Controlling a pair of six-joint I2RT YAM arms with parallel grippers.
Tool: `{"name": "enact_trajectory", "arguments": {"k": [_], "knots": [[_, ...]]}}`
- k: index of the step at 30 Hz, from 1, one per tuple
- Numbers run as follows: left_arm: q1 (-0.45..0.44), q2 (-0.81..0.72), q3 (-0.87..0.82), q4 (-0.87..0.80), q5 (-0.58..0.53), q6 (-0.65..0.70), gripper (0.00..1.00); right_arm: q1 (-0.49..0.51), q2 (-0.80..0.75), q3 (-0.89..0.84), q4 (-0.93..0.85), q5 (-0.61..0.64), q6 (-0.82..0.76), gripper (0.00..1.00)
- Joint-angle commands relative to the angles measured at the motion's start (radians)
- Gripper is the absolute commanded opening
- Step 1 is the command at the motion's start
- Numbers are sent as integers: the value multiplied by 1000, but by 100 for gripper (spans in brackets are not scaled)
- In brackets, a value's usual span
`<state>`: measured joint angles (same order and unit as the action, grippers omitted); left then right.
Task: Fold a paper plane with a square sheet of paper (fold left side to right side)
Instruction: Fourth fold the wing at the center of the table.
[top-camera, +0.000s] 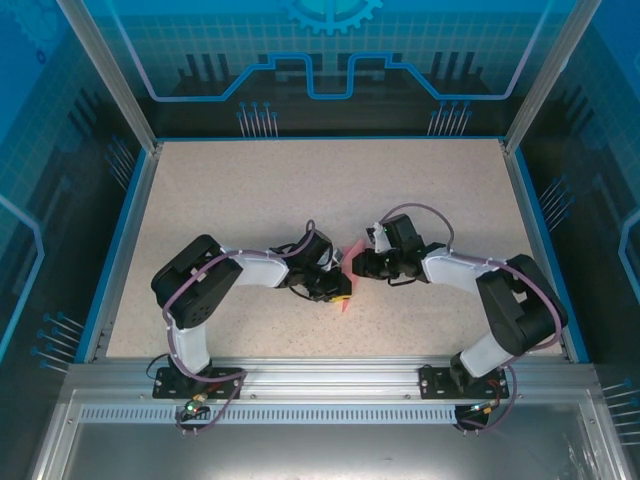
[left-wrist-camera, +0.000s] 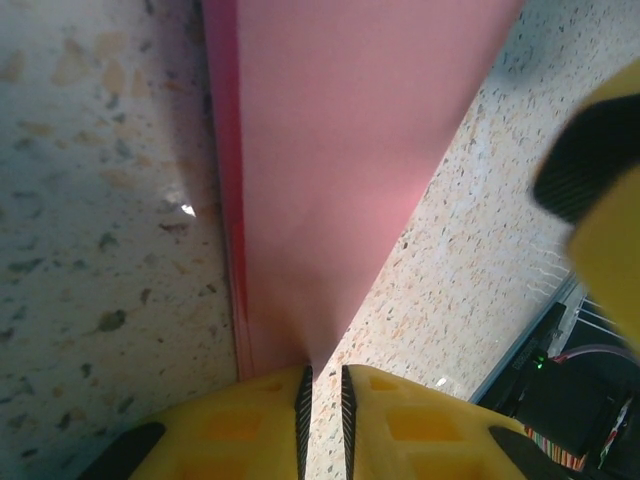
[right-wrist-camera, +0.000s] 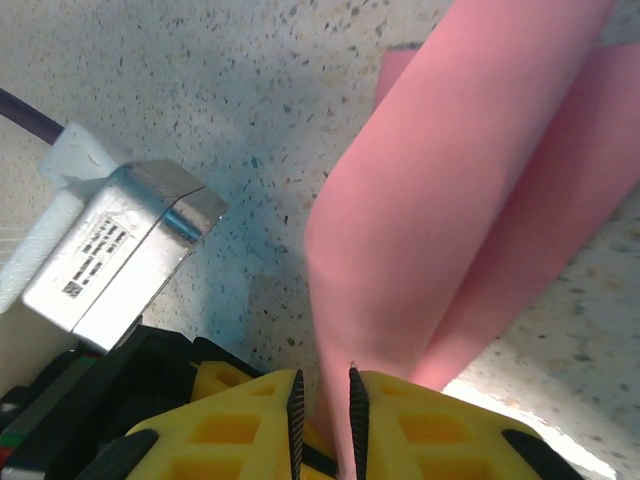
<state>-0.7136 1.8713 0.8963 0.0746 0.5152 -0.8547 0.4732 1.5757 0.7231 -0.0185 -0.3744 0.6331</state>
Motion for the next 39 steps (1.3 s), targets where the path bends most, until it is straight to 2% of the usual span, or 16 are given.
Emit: {"name": "enact_trajectory", "arguments": {"k": [1, 7, 25, 39], "knots": [[-29, 58, -2, -98, -44, 25, 19, 28, 49, 39, 35, -27, 20, 22], [-31, 61, 5, -122, -52, 34, 19, 42, 110, 55, 37, -13, 20, 21], [-31, 75, 12, -139, -52, 34, 19, 32, 175, 138, -177, 199, -104, 21], [-30, 87, 18, -143, -48, 31, 19, -52, 223, 204, -179, 195, -138, 21]]}}
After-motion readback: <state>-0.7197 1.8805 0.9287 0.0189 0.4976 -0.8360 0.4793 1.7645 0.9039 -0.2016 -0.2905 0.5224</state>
